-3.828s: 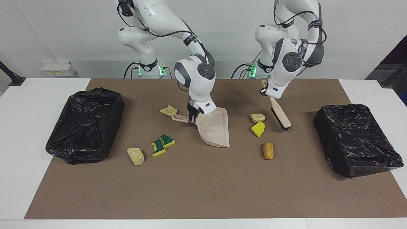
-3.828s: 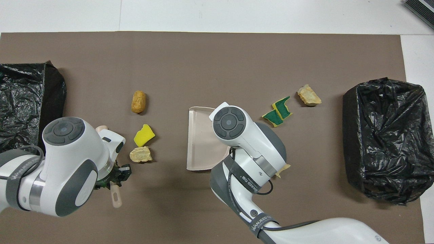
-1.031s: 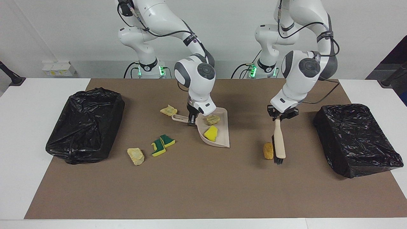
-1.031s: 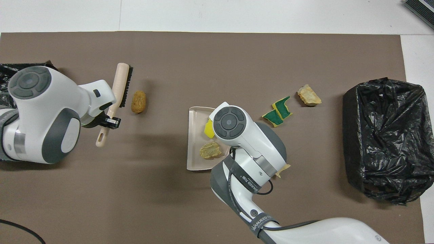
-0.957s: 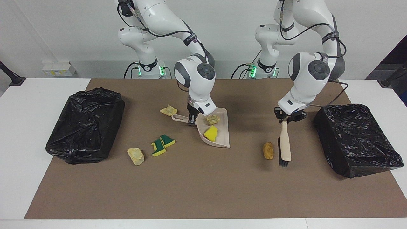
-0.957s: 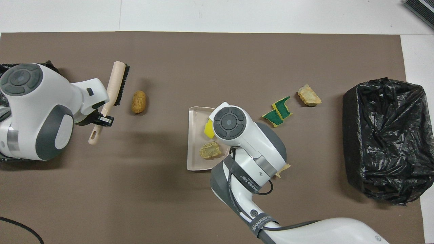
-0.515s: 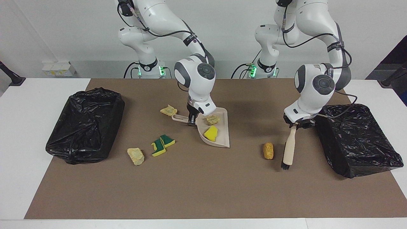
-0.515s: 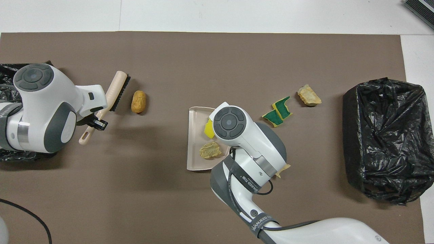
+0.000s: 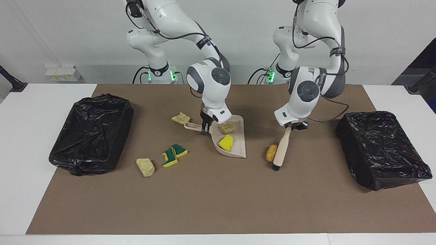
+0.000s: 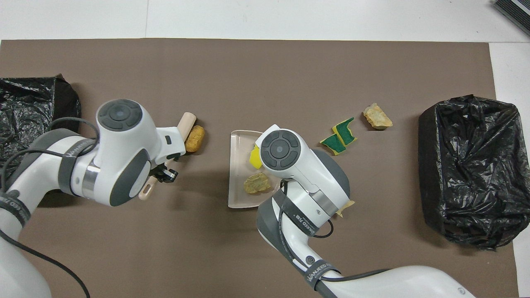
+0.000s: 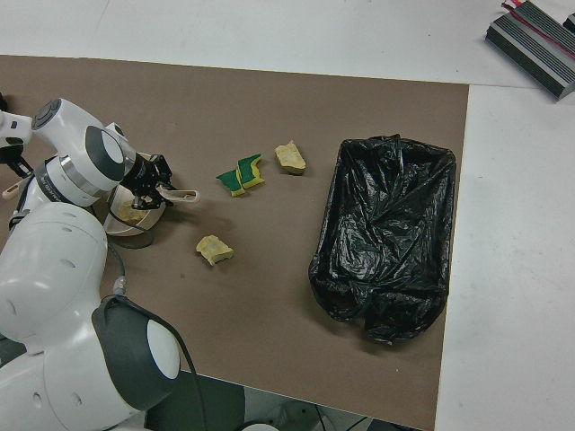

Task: Sweep and dump trash in bin
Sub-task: 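Sweep the brown nugget into the dustpan with the left gripper, then carry the loaded dustpan with the right gripper over the black bin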

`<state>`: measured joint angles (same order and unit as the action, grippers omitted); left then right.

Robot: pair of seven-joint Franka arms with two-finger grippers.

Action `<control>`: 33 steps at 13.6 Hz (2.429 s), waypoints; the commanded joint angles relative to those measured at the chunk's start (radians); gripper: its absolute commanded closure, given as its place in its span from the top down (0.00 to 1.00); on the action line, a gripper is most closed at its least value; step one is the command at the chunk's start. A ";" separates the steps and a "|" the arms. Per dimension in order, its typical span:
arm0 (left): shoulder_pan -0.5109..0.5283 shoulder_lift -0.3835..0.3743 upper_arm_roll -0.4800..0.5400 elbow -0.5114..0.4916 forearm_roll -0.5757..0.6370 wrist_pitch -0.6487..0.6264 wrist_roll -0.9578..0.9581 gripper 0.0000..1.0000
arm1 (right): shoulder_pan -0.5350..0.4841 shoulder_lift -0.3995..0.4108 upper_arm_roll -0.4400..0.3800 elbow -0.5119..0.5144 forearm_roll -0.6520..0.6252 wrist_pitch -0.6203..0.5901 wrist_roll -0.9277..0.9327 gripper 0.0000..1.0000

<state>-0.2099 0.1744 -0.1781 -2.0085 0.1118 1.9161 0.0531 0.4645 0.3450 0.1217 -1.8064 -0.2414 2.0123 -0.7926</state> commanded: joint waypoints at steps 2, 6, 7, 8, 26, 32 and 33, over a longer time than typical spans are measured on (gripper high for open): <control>-0.008 -0.065 -0.179 -0.065 -0.012 -0.009 -0.276 0.00 | -0.012 -0.008 0.007 -0.007 -0.022 -0.012 0.030 0.00; -0.008 -0.073 -0.343 -0.055 -0.064 -0.006 -0.456 0.00 | -0.012 -0.006 0.007 -0.007 -0.015 -0.007 0.032 0.00; -0.008 -0.073 -0.362 -0.047 -0.066 -0.015 -0.463 0.00 | -0.012 -0.008 0.007 -0.007 -0.015 -0.006 0.032 0.00; -0.003 -0.073 -0.363 -0.032 -0.072 -0.029 -0.461 0.00 | -0.012 -0.008 0.007 -0.007 -0.015 -0.007 0.032 0.00; -0.003 -0.550 -0.305 -0.329 -0.432 -0.151 -0.384 0.00 | -0.233 -0.116 0.006 0.053 0.154 -0.039 -0.289 0.00; -0.019 -0.572 -0.567 -0.507 -0.590 0.014 -0.539 0.00 | -0.456 -0.124 0.001 0.170 0.152 -0.210 -0.557 0.00; -0.040 -0.572 -0.587 -0.538 -0.592 0.049 -0.586 0.00 | -0.501 -0.124 0.000 0.174 0.149 -0.214 -0.595 0.00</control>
<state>-0.2128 -0.3570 -0.7583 -2.4848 -0.4533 1.9119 -0.4777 0.0404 0.2200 0.1151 -1.6607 -0.1114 1.8302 -1.3009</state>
